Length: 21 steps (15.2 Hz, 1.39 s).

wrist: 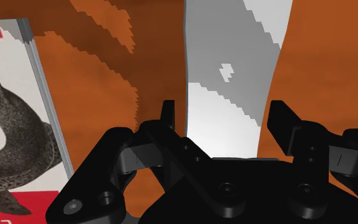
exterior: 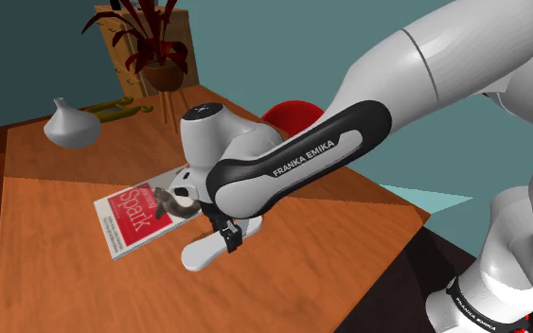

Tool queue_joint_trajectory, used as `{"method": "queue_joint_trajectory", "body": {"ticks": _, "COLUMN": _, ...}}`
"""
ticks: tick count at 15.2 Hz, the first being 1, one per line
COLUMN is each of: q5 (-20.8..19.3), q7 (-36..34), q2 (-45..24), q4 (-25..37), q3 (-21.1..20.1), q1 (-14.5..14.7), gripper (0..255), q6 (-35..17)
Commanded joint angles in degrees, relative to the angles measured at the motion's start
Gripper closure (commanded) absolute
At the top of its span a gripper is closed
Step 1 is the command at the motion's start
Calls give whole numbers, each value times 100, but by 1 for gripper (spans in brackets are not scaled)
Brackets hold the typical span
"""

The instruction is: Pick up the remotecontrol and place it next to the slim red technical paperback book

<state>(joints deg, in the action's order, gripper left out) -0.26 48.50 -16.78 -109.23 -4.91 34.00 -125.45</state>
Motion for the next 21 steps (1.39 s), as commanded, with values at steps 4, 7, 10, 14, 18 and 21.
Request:
{"method": "queue_joint_trajectory", "body": {"ticks": 4, "q5": -2, "q7": -4, "q2": -10, "q4": -19, "q3": -1, "q1": 3, "gripper": 255, "q6": -34}}
{"method": "queue_joint_trajectory", "body": {"ticks": 7, "q5": -2, "q7": -4, "q2": -10, "q4": -19, "q3": -1, "q1": 3, "gripper": 0, "q6": -35}}
{"method": "queue_joint_trajectory", "body": {"ticks": 10, "q5": -2, "q7": -4, "q2": -11, "q4": -18, "q3": -1, "q1": 3, "gripper": 0, "q6": -34}}
{"method": "queue_joint_trajectory", "body": {"ticks": 14, "q5": 15, "q7": 7, "q2": 166, "q4": 142, "q3": -5, "q1": -6, "gripper": 0, "q6": 302}}
{"method": "queue_joint_trajectory", "body": {"ticks": 18, "q5": 28, "q7": 16, "q2": 302, "q4": 313, "q3": -7, "q1": -12, "gripper": 0, "q6": 608}}
{"method": "queue_joint_trajectory", "body": {"ticks": 21, "q5": 28, "q7": 16, "q2": 301, "q4": 314, "q3": -7, "q1": -12, "gripper": 0, "q6": 609}}
